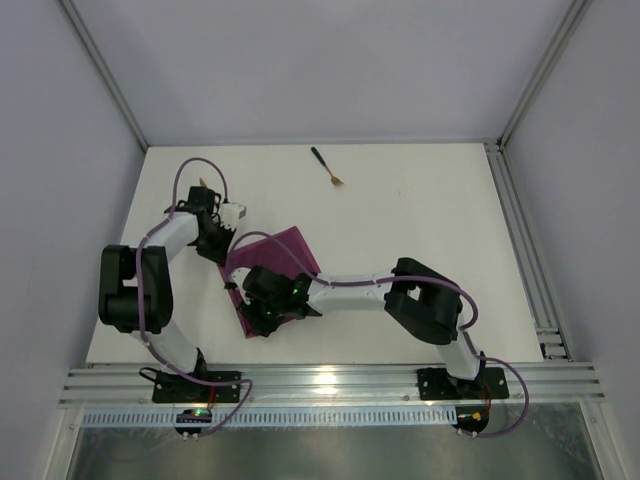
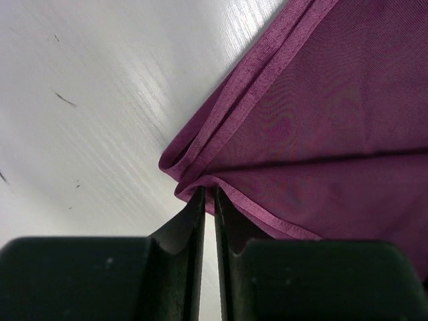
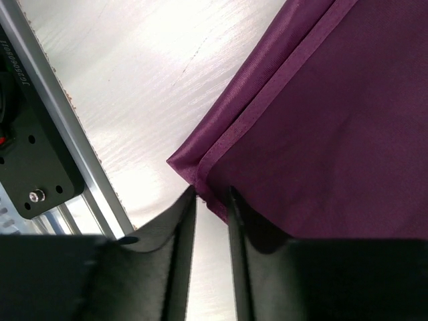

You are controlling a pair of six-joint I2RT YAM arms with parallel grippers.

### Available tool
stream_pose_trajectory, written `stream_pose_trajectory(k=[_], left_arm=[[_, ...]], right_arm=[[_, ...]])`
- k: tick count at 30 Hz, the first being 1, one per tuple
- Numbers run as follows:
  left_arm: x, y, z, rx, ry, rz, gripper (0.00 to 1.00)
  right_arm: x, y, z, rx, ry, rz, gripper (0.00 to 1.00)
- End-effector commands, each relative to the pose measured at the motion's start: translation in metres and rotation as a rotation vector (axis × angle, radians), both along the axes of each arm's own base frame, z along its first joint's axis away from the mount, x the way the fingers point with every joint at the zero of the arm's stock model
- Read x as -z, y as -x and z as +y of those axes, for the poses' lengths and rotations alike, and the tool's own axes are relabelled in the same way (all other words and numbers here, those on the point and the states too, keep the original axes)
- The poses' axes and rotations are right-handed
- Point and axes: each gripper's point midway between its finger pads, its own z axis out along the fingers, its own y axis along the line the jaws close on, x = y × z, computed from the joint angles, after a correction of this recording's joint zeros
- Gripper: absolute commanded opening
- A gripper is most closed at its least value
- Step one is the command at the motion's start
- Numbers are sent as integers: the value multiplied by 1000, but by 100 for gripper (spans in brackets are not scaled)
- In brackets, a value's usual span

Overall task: Fold the napkin into a case and place the utensils inside
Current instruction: Fold the top corner of the square-folded napkin at the center of the board, then smooth out the upper triangle-folded napkin at the center of the board.

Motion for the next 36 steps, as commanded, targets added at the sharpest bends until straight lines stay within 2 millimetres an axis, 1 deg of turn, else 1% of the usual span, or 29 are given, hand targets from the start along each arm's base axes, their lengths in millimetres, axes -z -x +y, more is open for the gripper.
stream_pose_trajectory(k=[1,2,3,4,5,6,7,8,9,10,11,12,13,15,16,17,18,19,20,22,24,25,26,29,30,31,33,35,36], left_arm=[[1,-8,-1,7,4,-32,10],[2,-9,-2,7,5,-35,8],[2,-9,-2,9,5,-36,5],[2,-9,-2,8,7,-37,3],[3,-8,-3,10,10,-37,2],[3,-9,-2,8,8,-37,0],[3,-9,-3,11,11,-40,0],[3,-8,-3,9,11,-41,0],[3,-8,-3,10,10,-43,0],[2,-9,-3,9,12,-46,0],[3,-8,-3,10,13,-46,0],[2,-9,-4,11,13,-49,0],[1,-9,-3,8,14,-52,0],[1,-9,-3,8,12,-53,0],[0,-9,-4,11,14,-56,0],[0,-9,-3,10,14,-56,0],[0,-8,-2,9,11,-57,0],[0,-8,-2,9,11,-58,0],[-1,-8,-2,9,11,-60,0],[-1,-7,-3,8,13,-59,0],[-2,-8,-2,5,11,-64,0],[-3,-8,-2,7,10,-67,0],[-3,-8,-2,7,10,-69,0],[-6,-10,-2,6,9,-81,0],[-6,-10,-2,8,9,-83,0],[-6,-10,-2,6,9,-82,0],[-6,-11,-2,8,11,-89,0],[-7,-12,-3,9,16,-93,0],[-7,-12,-3,10,17,-95,0]], right_arm=[[-61,-16,8,40,-129,-36,34],[-67,-20,6,60,-142,-27,37],[-78,-27,1,82,-161,-26,43],[-83,-31,-3,96,-171,-23,45],[-83,-37,-11,126,-169,-11,48],[-97,-39,-15,137,-196,-14,50],[-100,-40,-20,145,-196,-13,53],[-99,-41,-28,161,-188,-11,55],[-101,-47,-35,186,-187,-14,56],[-110,-51,-44,212,-194,-24,57],[-102,-53,-56,240,-168,-15,57],[-101,-65,-69,303,-163,4,57],[-94,-66,-87,342,-143,24,53],[-86,-77,-111,432,-133,60,45],[-88,-92,-129,493,-144,58,42],[-73,-94,-145,532,-110,73,39],[-69,-98,-153,558,-102,83,38],[-65,-108,-165,595,-95,92,38],[-59,-109,-172,607,-81,103,38],[-50,-117,-181,623,-57,103,41],[-41,-119,-185,627,-34,107,45],[-38,-121,-186,628,-33,107,45],[-31,-124,-189,639,-24,115,45],[-26,-126,-186,640,-52,146,45],[-20,-125,-185,640,-47,161,45],[-20,-124,-181,627,-64,172,45],[-14,-122,-178,626,-69,196,44],[-7,-120,-180,632,-55,203,40],[-1,-119,-183,642,-35,212,39]])
